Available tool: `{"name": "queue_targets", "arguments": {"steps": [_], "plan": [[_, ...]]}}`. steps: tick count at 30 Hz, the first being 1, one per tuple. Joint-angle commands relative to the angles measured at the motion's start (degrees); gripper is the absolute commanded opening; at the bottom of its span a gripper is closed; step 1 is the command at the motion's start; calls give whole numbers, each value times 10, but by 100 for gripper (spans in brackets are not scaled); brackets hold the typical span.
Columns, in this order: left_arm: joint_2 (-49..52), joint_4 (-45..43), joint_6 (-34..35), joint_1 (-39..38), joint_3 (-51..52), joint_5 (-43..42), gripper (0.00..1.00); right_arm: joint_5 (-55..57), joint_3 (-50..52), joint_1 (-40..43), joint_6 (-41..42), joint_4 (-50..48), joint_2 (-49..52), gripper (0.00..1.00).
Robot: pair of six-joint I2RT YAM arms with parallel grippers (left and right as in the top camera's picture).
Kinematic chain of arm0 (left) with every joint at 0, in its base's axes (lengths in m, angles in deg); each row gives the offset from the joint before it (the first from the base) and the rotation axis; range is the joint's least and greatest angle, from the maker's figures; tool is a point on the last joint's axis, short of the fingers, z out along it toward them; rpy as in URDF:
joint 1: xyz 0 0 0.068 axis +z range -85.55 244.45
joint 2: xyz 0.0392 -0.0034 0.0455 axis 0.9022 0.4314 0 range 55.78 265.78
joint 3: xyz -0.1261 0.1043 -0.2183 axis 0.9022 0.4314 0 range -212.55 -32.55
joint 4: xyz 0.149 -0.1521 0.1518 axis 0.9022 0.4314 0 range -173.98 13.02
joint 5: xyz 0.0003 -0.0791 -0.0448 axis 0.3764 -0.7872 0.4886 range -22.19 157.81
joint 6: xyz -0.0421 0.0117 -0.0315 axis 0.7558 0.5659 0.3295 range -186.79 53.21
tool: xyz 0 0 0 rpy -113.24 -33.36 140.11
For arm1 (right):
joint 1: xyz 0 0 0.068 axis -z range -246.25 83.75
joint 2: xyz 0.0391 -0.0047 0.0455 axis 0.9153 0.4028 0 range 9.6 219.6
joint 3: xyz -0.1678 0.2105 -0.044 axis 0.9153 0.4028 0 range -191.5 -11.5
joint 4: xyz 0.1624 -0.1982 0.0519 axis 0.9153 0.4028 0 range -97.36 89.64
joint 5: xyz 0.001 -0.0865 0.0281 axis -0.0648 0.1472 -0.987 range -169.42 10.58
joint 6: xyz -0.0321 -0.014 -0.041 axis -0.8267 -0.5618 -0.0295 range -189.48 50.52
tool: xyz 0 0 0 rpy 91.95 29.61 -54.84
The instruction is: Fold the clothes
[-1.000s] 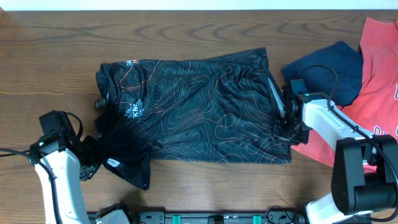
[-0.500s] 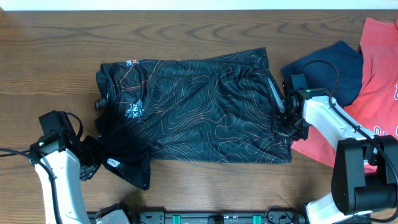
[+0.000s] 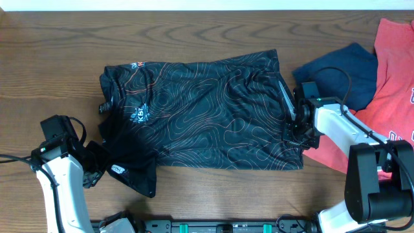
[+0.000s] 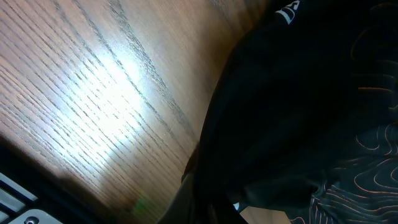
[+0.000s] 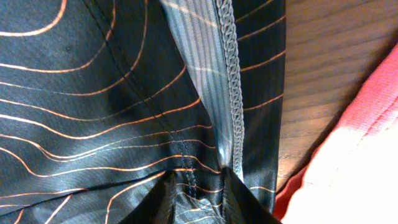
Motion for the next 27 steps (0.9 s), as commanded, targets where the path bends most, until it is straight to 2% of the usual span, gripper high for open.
{"name": "queue_targets", "arguments": {"steps": [1, 4, 10, 17, 23, 27], "plan": [[2, 2, -8, 2, -9, 2, 6, -4, 7, 6, -6, -8, -3, 17], [2, 2, -8, 2, -9, 2, 6, -4, 7, 6, -6, -16, -3, 1], [2, 4, -8, 2, -9, 2, 6, -4, 7, 6, -4, -19, -4, 1], [2, 12, -57, 2, -31, -113, 6, -4, -73, 24, -16, 12, -73, 1], [2, 63, -61, 2, -136, -113, 6, -5, -188, 47, -40, 76, -165, 1], [2, 90, -61, 2, -218, -113, 6, -6, -230, 56, -83, 112, -207, 1]]}}
